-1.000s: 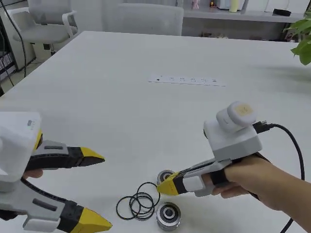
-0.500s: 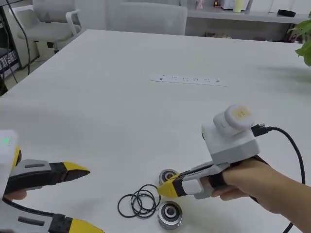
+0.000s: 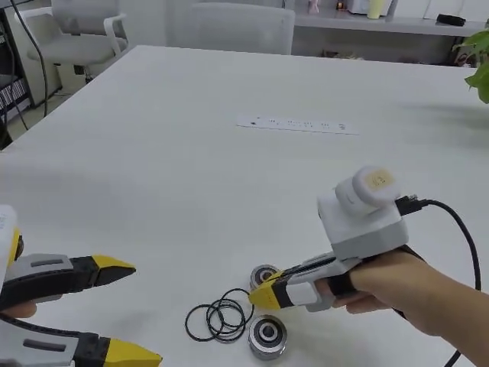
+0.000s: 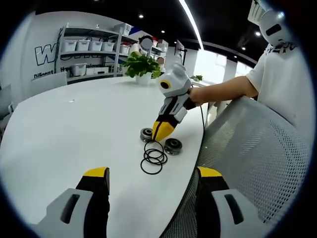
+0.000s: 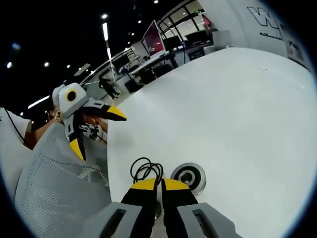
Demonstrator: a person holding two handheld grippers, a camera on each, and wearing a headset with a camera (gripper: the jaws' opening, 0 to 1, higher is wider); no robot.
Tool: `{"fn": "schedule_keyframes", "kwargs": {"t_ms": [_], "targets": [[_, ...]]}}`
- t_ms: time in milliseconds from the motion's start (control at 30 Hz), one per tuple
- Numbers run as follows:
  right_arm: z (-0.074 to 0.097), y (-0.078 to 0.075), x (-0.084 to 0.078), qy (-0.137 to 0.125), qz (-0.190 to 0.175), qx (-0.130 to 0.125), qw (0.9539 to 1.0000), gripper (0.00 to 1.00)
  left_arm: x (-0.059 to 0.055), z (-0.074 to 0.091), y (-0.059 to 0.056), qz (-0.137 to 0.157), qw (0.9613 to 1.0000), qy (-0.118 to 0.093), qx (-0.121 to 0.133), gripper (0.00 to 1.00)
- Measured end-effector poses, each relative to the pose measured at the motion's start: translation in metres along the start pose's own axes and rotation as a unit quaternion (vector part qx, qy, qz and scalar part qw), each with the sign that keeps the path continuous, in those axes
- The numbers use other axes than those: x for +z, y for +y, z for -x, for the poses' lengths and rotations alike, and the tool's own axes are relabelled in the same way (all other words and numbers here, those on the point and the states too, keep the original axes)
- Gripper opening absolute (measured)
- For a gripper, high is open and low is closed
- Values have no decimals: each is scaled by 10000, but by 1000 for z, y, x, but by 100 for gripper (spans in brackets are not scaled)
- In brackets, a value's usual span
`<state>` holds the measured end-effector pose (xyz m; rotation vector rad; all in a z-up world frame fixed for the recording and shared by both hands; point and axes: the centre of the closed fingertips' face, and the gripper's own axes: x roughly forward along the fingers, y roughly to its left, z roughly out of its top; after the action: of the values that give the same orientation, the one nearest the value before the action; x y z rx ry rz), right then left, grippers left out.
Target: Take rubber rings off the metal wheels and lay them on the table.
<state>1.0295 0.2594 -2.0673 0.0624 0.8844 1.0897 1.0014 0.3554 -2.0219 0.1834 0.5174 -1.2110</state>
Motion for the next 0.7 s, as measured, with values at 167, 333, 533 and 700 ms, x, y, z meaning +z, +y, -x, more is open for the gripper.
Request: {"fn": "schedule_keyframes", "kwargs": {"t_ms": [167, 333, 533, 700], "targets": [[3, -1, 2, -4, 99, -47, 9999, 0, -2, -1, 1, 34, 10000, 12, 4, 67], [8, -3, 7, -93, 140, -121, 9998, 3, 0, -1, 1, 46, 10000, -38, -10, 67], [12, -1, 13, -160, 253, -162, 9994, 5, 4, 1, 2, 41, 9999, -134, 26, 68], [13, 3, 16, -146, 421, -162, 9989, 7, 4, 3, 2, 37, 9999, -143, 37, 69]]}}
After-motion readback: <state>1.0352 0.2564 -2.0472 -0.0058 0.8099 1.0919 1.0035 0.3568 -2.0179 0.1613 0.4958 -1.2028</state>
